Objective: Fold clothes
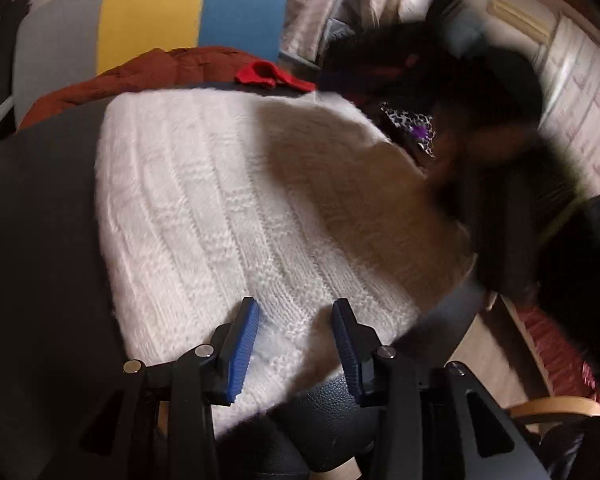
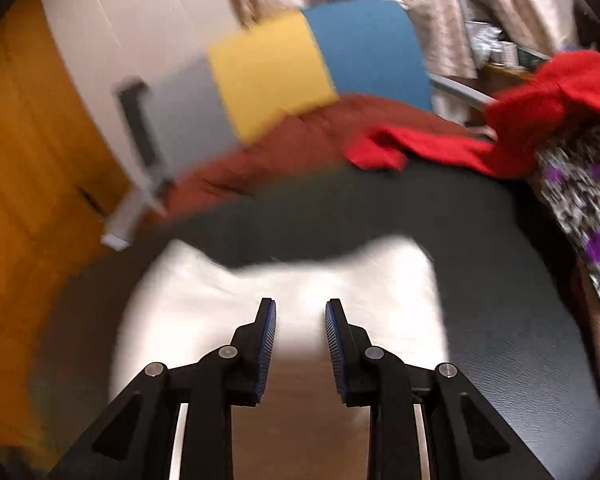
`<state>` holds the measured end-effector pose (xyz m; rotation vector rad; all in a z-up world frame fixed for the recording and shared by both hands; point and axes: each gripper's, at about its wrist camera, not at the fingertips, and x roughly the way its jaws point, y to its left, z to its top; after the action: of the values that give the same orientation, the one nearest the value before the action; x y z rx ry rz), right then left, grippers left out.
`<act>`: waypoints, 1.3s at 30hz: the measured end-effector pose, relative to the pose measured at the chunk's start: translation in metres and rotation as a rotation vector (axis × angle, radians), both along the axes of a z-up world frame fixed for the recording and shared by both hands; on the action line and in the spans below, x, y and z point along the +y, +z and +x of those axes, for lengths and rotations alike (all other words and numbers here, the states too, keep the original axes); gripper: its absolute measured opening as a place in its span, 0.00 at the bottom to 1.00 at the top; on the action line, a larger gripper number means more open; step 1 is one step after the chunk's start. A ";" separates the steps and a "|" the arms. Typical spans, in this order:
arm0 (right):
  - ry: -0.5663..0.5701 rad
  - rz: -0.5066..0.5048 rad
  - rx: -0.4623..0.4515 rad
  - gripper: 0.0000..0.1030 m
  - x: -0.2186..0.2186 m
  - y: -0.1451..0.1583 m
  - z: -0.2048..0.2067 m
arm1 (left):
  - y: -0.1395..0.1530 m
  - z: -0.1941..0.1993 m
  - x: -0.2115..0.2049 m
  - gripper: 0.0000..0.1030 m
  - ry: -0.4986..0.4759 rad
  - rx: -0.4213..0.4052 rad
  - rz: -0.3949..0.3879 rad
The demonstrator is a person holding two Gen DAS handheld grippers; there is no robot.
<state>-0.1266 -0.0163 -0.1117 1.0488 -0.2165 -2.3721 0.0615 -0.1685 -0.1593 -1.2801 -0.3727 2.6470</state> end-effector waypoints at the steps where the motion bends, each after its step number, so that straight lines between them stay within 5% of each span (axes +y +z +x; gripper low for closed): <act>1: -0.009 0.014 0.003 0.23 -0.004 -0.008 -0.001 | 0.001 0.002 -0.003 0.37 0.012 0.002 0.022; 4: -0.035 0.055 0.012 0.23 -0.016 -0.031 -0.005 | 0.019 0.004 -0.022 0.36 0.084 0.048 0.103; 10: -0.051 0.070 0.027 0.25 -0.023 -0.049 -0.006 | 0.082 -0.044 -0.050 0.37 0.210 0.208 0.093; 13: -0.050 0.062 0.034 0.25 -0.024 -0.052 -0.006 | 0.078 -0.079 -0.043 0.37 0.257 0.171 0.011; 16: -0.050 0.055 0.041 0.25 -0.024 -0.055 -0.006 | 0.041 -0.105 -0.035 0.37 0.303 0.059 -0.058; 19: -0.052 0.065 0.054 0.26 -0.027 -0.056 -0.006 | 0.020 -0.107 -0.037 0.40 0.337 0.117 -0.075; 23: -0.054 0.089 0.063 0.26 -0.037 -0.057 -0.017 | 0.013 -0.122 -0.029 0.41 0.330 0.127 -0.203; 31: -0.042 0.124 0.076 0.26 -0.061 -0.058 -0.055 | 0.012 -0.155 -0.056 0.41 0.320 0.101 -0.208; 39: 0.031 0.054 0.083 0.27 -0.048 -0.056 -0.016 | 0.016 -0.108 -0.047 0.41 0.324 0.099 -0.224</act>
<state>-0.1424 -0.0641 -0.1672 0.9684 -0.1060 -2.4000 -0.0469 -0.2155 -0.1435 -1.2316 -0.2963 3.0876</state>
